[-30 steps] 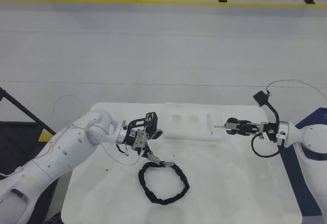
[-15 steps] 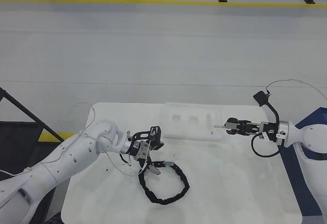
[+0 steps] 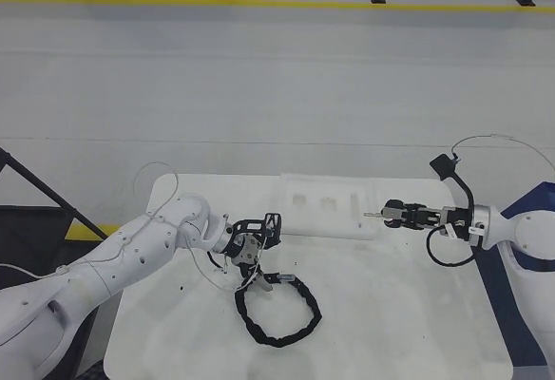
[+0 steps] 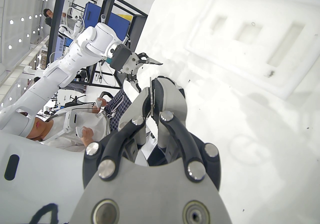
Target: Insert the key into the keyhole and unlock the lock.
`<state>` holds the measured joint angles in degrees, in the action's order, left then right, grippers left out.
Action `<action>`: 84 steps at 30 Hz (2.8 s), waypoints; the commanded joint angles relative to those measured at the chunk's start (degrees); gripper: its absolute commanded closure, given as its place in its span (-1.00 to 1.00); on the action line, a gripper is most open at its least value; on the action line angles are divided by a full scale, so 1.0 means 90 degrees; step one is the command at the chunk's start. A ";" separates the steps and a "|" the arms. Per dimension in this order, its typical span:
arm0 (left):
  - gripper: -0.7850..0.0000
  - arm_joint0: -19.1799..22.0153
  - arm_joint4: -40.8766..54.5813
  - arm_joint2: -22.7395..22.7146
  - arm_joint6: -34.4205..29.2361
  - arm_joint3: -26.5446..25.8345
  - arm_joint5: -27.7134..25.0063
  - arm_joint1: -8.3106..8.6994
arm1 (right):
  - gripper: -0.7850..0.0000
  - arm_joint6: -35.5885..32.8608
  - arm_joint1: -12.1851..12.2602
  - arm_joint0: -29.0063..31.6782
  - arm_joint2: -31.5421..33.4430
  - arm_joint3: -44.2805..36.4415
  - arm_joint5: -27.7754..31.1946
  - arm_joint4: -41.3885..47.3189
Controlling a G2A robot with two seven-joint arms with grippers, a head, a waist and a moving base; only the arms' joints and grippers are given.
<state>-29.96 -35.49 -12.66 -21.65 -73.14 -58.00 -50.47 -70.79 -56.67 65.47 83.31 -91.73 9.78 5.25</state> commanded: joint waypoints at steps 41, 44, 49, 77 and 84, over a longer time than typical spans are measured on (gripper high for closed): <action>-1.00 -0.1478 -0.5734 -0.0343 0.5767 0.1076 0.1497 -0.0306 | 1.00 0.0000 0.0000 0.0000 0.0000 0.0000 0.0000 0.0000; -1.00 -0.1513 -0.5757 -0.0352 0.5710 0.1147 0.1648 -0.0418 | 1.00 0.0000 0.0000 0.0000 0.0000 0.0000 0.0000 0.0000; -1.00 -0.1584 -0.5688 -0.0438 0.5588 0.1243 0.1819 -0.0533 | 1.00 0.0000 0.0000 0.0000 0.0000 0.0000 0.0000 0.0000; 1.00 -0.1809 -0.5702 -0.1016 0.5196 0.1106 0.1488 -0.0698 | 1.00 0.0000 0.0000 0.0000 0.0000 0.0000 0.0000 0.0000; 1.00 -0.1632 -0.5789 -0.1184 0.6243 0.1070 0.0782 -0.0683 | 1.00 0.0000 0.0000 0.0000 0.0000 0.0000 0.0000 0.0000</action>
<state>-44.93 -87.26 -23.14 32.70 -63.56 -49.99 -56.63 -70.79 -56.67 65.47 83.31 -91.73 9.78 5.25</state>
